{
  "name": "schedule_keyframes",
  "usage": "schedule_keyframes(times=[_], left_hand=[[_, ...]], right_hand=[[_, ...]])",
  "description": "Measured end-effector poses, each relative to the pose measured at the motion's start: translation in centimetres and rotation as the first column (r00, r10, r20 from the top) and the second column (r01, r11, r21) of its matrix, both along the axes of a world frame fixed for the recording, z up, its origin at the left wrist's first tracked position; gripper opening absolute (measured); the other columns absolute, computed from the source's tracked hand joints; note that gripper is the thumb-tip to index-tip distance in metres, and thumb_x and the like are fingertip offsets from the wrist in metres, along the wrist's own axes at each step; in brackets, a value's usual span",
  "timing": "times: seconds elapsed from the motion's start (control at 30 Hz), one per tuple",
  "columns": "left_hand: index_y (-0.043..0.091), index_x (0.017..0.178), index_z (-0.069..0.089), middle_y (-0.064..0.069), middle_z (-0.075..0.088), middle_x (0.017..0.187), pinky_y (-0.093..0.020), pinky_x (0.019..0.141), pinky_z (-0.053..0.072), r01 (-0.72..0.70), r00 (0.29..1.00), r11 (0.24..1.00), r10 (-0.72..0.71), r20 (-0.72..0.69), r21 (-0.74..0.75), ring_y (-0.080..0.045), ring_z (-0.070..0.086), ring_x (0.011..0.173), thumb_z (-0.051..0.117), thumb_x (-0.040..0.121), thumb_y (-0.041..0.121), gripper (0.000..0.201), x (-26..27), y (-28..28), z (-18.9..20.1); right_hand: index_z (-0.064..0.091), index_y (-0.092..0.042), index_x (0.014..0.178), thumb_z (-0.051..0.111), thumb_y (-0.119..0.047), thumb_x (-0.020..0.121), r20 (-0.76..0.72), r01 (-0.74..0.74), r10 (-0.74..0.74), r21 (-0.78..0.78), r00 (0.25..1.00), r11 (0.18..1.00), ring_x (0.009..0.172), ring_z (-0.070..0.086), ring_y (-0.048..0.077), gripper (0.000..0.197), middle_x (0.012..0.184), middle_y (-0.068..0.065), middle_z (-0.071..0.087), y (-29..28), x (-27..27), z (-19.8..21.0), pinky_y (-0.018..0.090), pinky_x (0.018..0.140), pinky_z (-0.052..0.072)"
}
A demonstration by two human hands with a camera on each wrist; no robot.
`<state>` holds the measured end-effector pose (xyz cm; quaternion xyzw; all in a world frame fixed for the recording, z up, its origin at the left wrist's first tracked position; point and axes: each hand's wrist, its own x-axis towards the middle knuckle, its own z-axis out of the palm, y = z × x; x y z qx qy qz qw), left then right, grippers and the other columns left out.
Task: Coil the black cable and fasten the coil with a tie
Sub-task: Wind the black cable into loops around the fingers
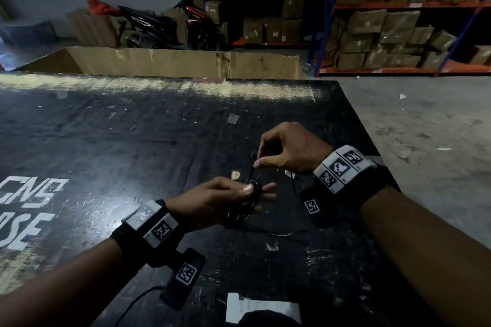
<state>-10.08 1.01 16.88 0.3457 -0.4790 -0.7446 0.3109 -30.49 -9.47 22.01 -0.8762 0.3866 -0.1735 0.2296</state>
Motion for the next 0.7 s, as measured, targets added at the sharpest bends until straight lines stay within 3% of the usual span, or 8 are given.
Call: schedule_keyframes(times=[0.07, 0.2, 0.27, 0.33, 0.4, 0.5, 0.6, 0.7], left_hand=[[-0.002, 0.103, 0.075, -0.003, 0.061, 0.148, -0.038, 0.100, 0.045, -0.011, 0.993, 1.000, 0.014, 0.113, -0.029, -0.018, 0.058, 0.135, 0.055, 0.104, 0.024, 0.033, -0.1, 0.1, -0.9], [0.006, 0.126, 0.072, -0.016, 0.059, 0.141, -0.050, 0.096, 0.027, -0.140, 0.974, 0.989, 0.147, 0.175, -0.049, -0.036, 0.041, 0.122, 0.072, 0.092, 0.046, 0.052, 0.0, -0.2, -1.5], [-0.001, 0.131, 0.067, -0.009, 0.068, 0.139, -0.041, 0.094, 0.042, -0.215, 0.959, 0.975, 0.223, 0.175, -0.064, -0.035, 0.054, 0.127, 0.061, 0.098, 0.037, 0.050, 0.4, -0.6, -1.4], [-0.003, 0.130, 0.065, -0.010, 0.069, 0.139, -0.027, 0.076, 0.058, -0.252, 0.955, 0.965, 0.261, 0.143, -0.077, -0.033, 0.061, 0.130, 0.049, 0.104, 0.028, 0.043, 0.9, -0.9, -0.9], [-0.001, 0.127, 0.066, -0.008, 0.068, 0.139, -0.024, 0.068, 0.059, -0.286, 0.953, 0.955, 0.292, 0.083, -0.076, -0.032, 0.063, 0.128, 0.046, 0.104, 0.026, 0.040, 1.1, -1.3, -0.6], [0.002, 0.133, 0.064, 0.009, 0.065, 0.144, -0.040, 0.079, 0.062, -0.327, 0.945, 0.945, 0.327, 0.010, -0.028, -0.038, 0.061, 0.131, 0.049, 0.099, 0.034, 0.049, 1.5, -1.7, -0.2], [0.018, 0.144, 0.059, -0.003, 0.058, 0.152, -0.071, 0.101, 0.041, -0.291, 0.956, 0.957, 0.289, -0.046, -0.020, -0.037, 0.061, 0.132, 0.046, 0.101, 0.037, 0.049, 2.0, -1.9, 0.0], [0.028, 0.151, 0.051, -0.011, 0.056, 0.153, -0.077, 0.111, 0.022, -0.256, 0.960, 0.966, 0.250, -0.124, -0.035, -0.040, 0.061, 0.131, 0.044, 0.103, 0.030, 0.048, 2.2, -2.3, 0.2]], right_hand=[[0.079, -0.019, 0.076, 0.086, -0.037, 0.076, -0.049, 0.001, -0.003, -0.049, 0.999, 0.999, 0.067, 0.071, 0.004, 0.020, 0.071, -0.006, 0.077, 0.6, 0.7, 1.1, 0.028, 0.064, 0.059], [0.079, -0.018, 0.074, 0.084, -0.037, 0.078, -0.059, 0.010, -0.013, -0.064, 0.998, 0.998, 0.064, 0.069, 0.003, 0.020, 0.068, -0.007, 0.075, 2.3, 1.6, 1.7, 0.028, 0.061, 0.056], [0.080, -0.020, 0.076, 0.082, -0.034, 0.081, -0.002, 0.034, -0.034, -0.065, 0.999, 0.997, 0.066, 0.071, 0.004, 0.015, 0.071, -0.007, 0.076, 3.6, 1.9, 1.2, 0.033, 0.065, 0.062], [0.081, -0.021, 0.082, 0.077, -0.030, 0.085, 0.096, 0.073, -0.065, -0.081, 0.993, 0.994, 0.067, 0.070, 0.004, 0.011, 0.074, -0.007, 0.077, 4.6, 2.0, 0.3, 0.032, 0.065, 0.061], [0.082, -0.022, 0.090, 0.073, -0.027, 0.087, 0.249, 0.131, -0.117, -0.037, 0.961, 0.991, 0.067, 0.070, 0.003, 0.011, 0.077, -0.009, 0.078, 5.7, 1.3, -0.9, 0.026, 0.060, 0.056], [0.082, -0.023, 0.100, 0.071, -0.023, 0.090, 0.429, 0.177, -0.199, 0.091, 0.881, 0.980, 0.060, 0.067, 0.001, 0.014, 0.065, -0.019, 0.072, 7.4, 0.6, -3.1, 0.019, 0.057, 0.050], [0.080, -0.014, 0.093, 0.069, -0.017, 0.093, 0.549, 0.186, -0.283, 0.226, 0.786, 0.956, 0.046, 0.057, 0.003, 0.012, 0.051, -0.010, 0.063, 8.4, 0.6, -5.0, 0.017, 0.052, 0.044], [0.077, -0.002, 0.093, 0.064, -0.010, 0.097, 0.648, 0.089, -0.306, 0.345, 0.697, 0.934, 0.042, 0.051, 0.007, 0.016, 0.049, 0.006, 0.058, 9.4, 0.5, -6.4, 0.014, 0.050, 0.042]])
